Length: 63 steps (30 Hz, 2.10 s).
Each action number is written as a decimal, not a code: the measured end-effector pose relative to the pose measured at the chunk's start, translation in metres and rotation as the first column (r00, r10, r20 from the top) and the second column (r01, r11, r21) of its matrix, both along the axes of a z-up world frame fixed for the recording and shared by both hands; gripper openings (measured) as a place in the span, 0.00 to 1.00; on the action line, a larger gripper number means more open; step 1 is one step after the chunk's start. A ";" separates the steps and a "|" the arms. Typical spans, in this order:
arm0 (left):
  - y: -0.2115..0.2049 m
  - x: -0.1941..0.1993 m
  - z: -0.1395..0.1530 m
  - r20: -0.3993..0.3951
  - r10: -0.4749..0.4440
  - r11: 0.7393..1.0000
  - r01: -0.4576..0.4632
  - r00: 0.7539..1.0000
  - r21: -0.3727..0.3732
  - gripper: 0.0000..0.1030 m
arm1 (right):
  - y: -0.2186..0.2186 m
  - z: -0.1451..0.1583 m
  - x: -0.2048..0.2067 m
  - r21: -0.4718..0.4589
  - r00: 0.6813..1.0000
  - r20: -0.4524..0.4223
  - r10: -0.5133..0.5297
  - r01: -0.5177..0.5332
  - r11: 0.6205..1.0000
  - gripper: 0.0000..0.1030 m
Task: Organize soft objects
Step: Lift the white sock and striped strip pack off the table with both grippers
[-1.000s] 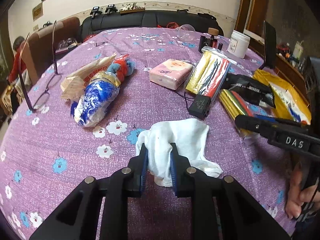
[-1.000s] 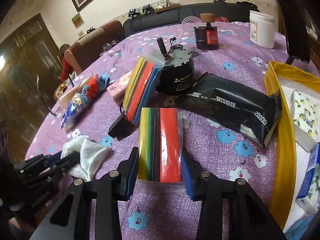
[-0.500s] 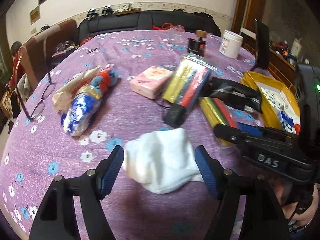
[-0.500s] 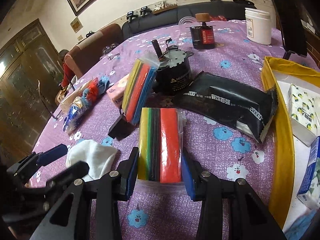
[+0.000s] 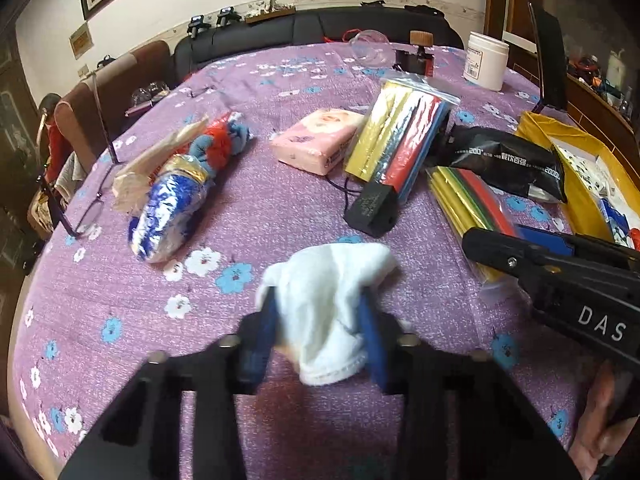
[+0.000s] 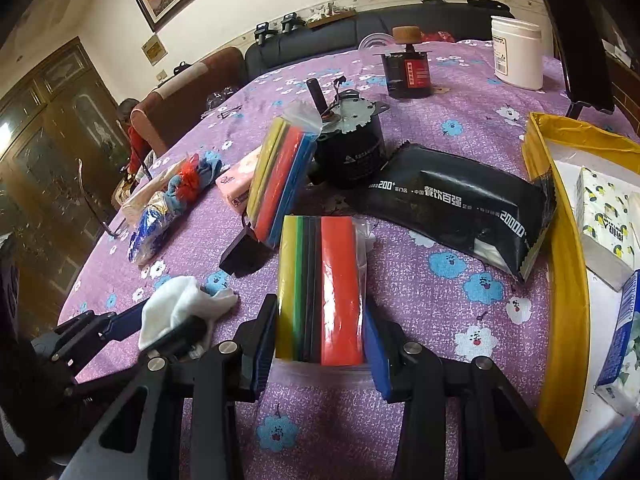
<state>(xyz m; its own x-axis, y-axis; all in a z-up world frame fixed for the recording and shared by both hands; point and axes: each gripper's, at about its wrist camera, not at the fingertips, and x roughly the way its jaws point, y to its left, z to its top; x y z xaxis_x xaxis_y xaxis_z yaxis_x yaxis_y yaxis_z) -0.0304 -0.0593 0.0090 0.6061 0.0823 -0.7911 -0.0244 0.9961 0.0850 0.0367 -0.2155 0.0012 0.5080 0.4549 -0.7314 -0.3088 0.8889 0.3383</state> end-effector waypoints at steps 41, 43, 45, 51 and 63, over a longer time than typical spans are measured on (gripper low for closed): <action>0.017 -0.019 0.016 0.153 0.009 0.986 0.017 0.988 -0.166 0.21 | -0.004 0.023 -0.021 0.002 0.990 0.135 -0.031 0.031 1.000 0.42; 0.019 -0.023 0.016 0.148 0.012 0.981 0.017 0.989 -0.192 0.21 | -0.006 0.027 -0.030 0.005 0.990 0.136 -0.024 0.023 1.000 0.42; 0.019 -0.024 0.017 0.137 0.014 0.980 0.013 0.990 -0.200 0.21 | -0.008 0.032 -0.038 0.005 0.990 0.144 -0.016 0.015 1.000 0.42; 0.008 -0.032 0.028 0.154 -0.011 0.979 0.042 0.988 -0.200 0.21 | -0.021 0.043 -0.060 0.026 0.987 0.159 -0.021 0.017 1.000 0.42; -0.032 -0.045 0.048 0.165 -0.107 0.970 0.140 0.980 -0.201 0.21 | -0.069 0.062 -0.079 0.096 0.977 0.188 -0.098 0.081 0.992 0.42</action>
<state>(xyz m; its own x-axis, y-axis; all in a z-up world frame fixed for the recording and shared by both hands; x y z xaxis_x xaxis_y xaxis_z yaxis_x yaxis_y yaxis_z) -0.0754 -0.0915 0.0569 0.7156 -0.1592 -0.6801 0.1038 0.9871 -0.1219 -0.0428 -0.2841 0.0631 0.6769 0.4586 -0.5758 -0.2957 0.8857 0.3578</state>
